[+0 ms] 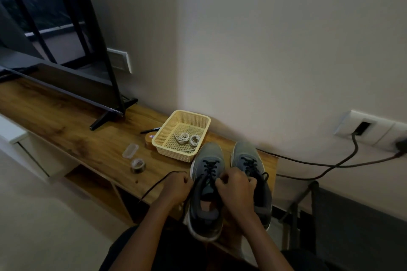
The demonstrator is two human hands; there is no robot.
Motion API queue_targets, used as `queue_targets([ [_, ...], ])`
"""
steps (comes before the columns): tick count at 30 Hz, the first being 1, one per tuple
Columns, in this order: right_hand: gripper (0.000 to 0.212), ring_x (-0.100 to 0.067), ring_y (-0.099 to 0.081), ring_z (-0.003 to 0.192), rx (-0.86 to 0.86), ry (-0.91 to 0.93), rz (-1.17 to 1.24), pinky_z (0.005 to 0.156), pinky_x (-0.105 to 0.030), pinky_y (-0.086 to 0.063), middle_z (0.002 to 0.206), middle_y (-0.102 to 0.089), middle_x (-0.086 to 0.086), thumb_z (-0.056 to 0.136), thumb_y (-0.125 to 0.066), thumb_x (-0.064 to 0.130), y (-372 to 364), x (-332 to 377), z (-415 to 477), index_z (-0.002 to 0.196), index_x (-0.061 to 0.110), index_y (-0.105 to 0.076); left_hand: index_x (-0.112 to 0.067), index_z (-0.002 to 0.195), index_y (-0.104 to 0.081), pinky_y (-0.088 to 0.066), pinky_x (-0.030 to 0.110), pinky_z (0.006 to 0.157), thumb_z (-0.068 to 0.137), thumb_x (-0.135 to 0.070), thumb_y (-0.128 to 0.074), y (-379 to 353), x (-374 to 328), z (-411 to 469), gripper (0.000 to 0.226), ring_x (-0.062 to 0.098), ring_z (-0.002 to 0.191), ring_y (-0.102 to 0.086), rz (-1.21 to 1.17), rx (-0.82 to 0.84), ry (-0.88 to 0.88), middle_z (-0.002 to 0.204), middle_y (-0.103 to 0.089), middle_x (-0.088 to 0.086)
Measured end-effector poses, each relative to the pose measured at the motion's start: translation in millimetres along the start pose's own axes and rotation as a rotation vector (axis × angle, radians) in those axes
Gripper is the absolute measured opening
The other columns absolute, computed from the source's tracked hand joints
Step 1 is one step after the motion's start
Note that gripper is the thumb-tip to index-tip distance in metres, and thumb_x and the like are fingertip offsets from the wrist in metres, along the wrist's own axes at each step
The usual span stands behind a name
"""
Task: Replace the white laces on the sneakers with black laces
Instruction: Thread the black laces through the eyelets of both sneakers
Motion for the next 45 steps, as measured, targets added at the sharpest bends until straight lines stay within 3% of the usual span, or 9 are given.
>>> queue_targets([
  [7, 0.014, -0.012, -0.046, 0.078, -0.02, -0.018, 0.085, 0.078, -0.029, -0.021, 0.081, -0.056, 0.003, 0.088, -0.054, 0.017, 6.7, 1.5, 18.5, 0.074, 0.018, -0.055, -0.013, 0.098, -0.063, -0.049, 0.024, 0.058, 0.095, -0.021, -0.055, -10.3, -1.2, 6.2, 0.012, 0.02, 0.081, -0.063, -0.205, 0.13, 0.002, 0.095, -0.065, 0.008],
  [13, 0.019, -0.013, -0.056, 0.074, 0.0, 0.026, 0.219, 0.087, -0.043, -0.045, 0.07, -0.054, 0.012, 0.085, -0.059, 0.013, -0.3, 10.6, 23.1, 0.069, 0.024, -0.056, -0.013, 0.081, -0.056, -0.041, 0.027, 0.061, 0.097, -0.024, -0.051, -9.8, -5.8, 13.5, 0.02, 0.016, 0.068, -0.054, -0.159, 0.157, -0.01, 0.072, -0.055, 0.001],
  [19, 0.01, -0.013, -0.057, 0.082, -0.043, 0.111, 0.343, 0.083, -0.043, -0.049, 0.079, -0.057, 0.012, 0.088, -0.061, 0.015, 2.7, 18.6, 23.3, 0.083, 0.02, -0.066, -0.005, 0.087, -0.056, -0.035, 0.003, 0.049, 0.102, -0.021, -0.036, 39.9, -47.1, -2.3, 0.029, 0.01, 0.073, -0.05, -0.646, -0.115, -0.111, 0.082, -0.051, 0.006],
  [22, 0.017, -0.01, -0.057, 0.088, -0.074, 0.256, 0.526, 0.077, -0.025, -0.047, 0.09, -0.062, 0.013, 0.091, -0.06, 0.015, 15.6, 40.2, 19.0, 0.104, 0.017, -0.07, -0.009, 0.105, -0.063, -0.038, -0.002, 0.06, 0.101, -0.017, -0.039, 45.4, -70.2, -9.6, 0.026, 0.001, 0.086, -0.056, -0.754, -0.068, -0.211, 0.087, -0.054, -0.002],
  [25, 0.014, -0.01, -0.056, 0.082, -0.057, 0.325, 0.595, 0.071, -0.023, -0.043, 0.083, -0.061, 0.011, 0.088, -0.061, 0.018, 19.3, 55.0, 13.8, 0.098, 0.015, -0.071, -0.014, 0.111, -0.064, -0.038, 0.004, 0.081, 0.098, -0.016, -0.044, 39.1, -82.2, -14.5, 0.023, 0.007, 0.111, -0.051, -0.703, -0.004, -0.28, 0.104, -0.057, -0.003],
  [31, 0.014, -0.021, -0.062, 0.083, -0.198, -0.079, 0.229, 0.086, -0.045, -0.049, 0.086, -0.07, -0.002, 0.088, -0.06, 0.015, 16.6, -21.1, 26.2, 0.092, 0.014, -0.073, -0.012, 0.082, -0.062, -0.034, 0.026, 0.1, 0.098, -0.016, -0.043, 62.2, -72.7, -14.0, 0.026, 0.01, 0.121, -0.049, -1.029, -0.068, -0.306, 0.115, -0.063, -0.002],
  [36, 0.039, -0.022, -0.045, 0.103, -0.284, 0.177, 0.141, 0.089, -0.043, -0.037, 0.109, -0.054, -0.002, 0.081, -0.057, 0.02, 33.9, 32.5, 15.2, 0.12, 0.022, -0.062, -0.017, 0.08, -0.058, -0.031, 0.006, 0.086, 0.097, -0.011, -0.045, 60.8, -71.0, -16.7, 0.023, 0.009, 0.118, -0.038, -0.589, -0.212, -0.317, 0.114, -0.051, -0.004],
  [41, 0.024, -0.024, -0.05, 0.075, -0.44, 0.384, 0.087, 0.065, -0.033, -0.04, 0.083, -0.055, -0.002, 0.084, -0.049, 0.027, 39.4, 58.2, -1.6, 0.092, 0.017, -0.07, -0.039, 0.098, -0.058, -0.032, 0.041, 0.109, 0.084, -0.051, -0.046, 26.2, -64.6, -2.3, 0.023, 0.015, 0.126, -0.036, -0.407, -0.101, -0.305, 0.122, -0.047, -0.013],
  [45, 0.008, -0.027, -0.052, 0.072, -0.491, 0.22, 0.002, 0.067, -0.036, -0.038, 0.074, -0.062, -0.003, 0.077, -0.066, 0.007, 47.2, 33.7, 5.5, 0.081, 0.013, -0.071, -0.024, 0.103, -0.062, -0.038, 0.012, 0.085, 0.099, -0.02, -0.044, 39.1, -77.0, -15.4, 0.019, 0.011, 0.109, -0.05, -0.64, -0.128, -0.293, 0.104, -0.055, -0.003],
])
Point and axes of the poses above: each hand's wrist, its own z-axis towards the middle knuckle, its own y-axis out of the back of the hand, x = y × z, the point moved 10 cm from there along z, towards the middle knuckle
